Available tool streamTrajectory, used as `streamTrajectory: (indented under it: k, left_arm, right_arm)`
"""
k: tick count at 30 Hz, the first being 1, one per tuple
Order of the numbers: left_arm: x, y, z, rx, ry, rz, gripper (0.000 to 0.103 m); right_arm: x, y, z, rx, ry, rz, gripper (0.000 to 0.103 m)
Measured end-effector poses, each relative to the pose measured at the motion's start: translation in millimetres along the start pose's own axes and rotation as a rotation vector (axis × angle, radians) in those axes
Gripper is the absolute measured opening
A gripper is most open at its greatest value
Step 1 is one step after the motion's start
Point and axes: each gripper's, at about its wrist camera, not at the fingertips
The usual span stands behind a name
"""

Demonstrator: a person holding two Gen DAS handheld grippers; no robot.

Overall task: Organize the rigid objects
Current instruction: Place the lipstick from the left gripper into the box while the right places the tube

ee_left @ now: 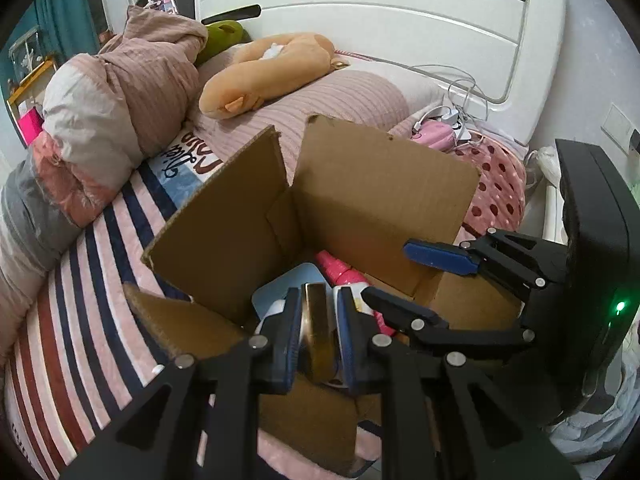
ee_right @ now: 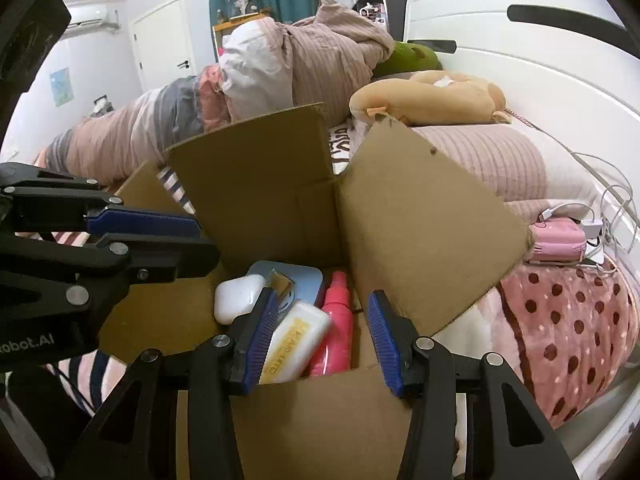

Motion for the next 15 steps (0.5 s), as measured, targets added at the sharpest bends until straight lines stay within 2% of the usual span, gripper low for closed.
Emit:
streamTrajectory:
  k: [5,11,15]
  left_arm:
    - [-1,0,7,-0.006,-0.01,-0.001,0.016]
    - [-3,18,36,0.001,-0.076,0.036,0.035]
    - [-10,46,66,0.029,-0.143,0.083,0.045]
  right_arm:
    - [0,0,2,-0.002,0.005,-0.002,0.043]
    - [4,6,6,0.001,0.021,0.002,0.043]
    - [14,23,22,0.022,-0.022,0.034,0.043]
Point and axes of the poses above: each gripper's, at about its wrist camera, not at the fingertips, and z roughly against the way its jaws point, y to its left, x to its top, and after that the axes turned 10 degrees about z, right-handed
